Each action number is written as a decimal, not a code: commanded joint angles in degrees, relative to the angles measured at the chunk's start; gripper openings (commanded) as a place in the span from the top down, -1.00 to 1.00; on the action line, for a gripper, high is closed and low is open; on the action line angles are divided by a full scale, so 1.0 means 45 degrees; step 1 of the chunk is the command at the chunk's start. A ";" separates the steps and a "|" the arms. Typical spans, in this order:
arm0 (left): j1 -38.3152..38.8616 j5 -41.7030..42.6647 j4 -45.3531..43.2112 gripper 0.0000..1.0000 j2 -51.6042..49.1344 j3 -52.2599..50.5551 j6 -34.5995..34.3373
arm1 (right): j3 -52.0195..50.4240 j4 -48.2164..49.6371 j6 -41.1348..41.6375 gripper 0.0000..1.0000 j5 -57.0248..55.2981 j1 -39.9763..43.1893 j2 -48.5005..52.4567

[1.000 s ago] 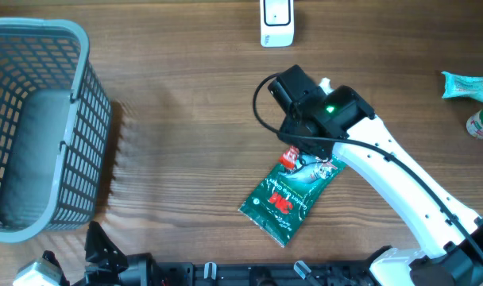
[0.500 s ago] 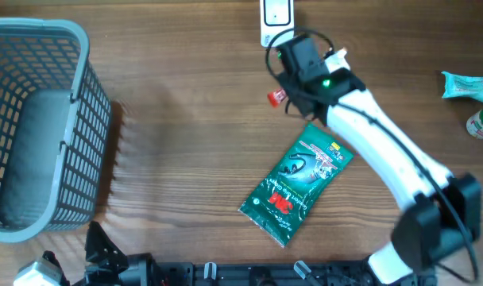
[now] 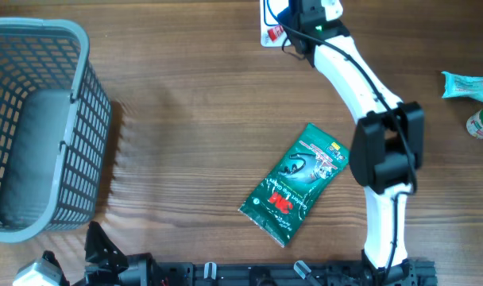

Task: Scan the item barcode
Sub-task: 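Carry the Nescafe stick off the table to the right and release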

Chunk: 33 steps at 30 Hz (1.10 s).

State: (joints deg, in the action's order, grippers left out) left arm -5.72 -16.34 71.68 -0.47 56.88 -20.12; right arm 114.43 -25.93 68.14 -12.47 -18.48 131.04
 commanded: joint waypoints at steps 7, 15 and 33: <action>0.0044 0.0097 -0.0044 -1.00 0.0034 0.0024 -0.0063 | 0.1671 0.1438 0.0155 0.90 -0.1433 -0.0029 0.2055; 0.0044 0.0097 -0.0044 -1.00 0.0034 0.0024 -0.0063 | 0.1787 0.0563 0.0189 0.90 -0.1506 0.0253 0.1996; 0.0044 0.0097 -0.0044 -1.00 0.0034 0.0024 -0.0063 | 0.1462 -0.9607 -0.0529 0.91 -0.2744 0.6839 0.0214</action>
State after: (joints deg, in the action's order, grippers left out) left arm -5.72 -16.36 71.68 -0.47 56.88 -20.12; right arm 122.28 -68.79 67.35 -19.79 7.53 133.38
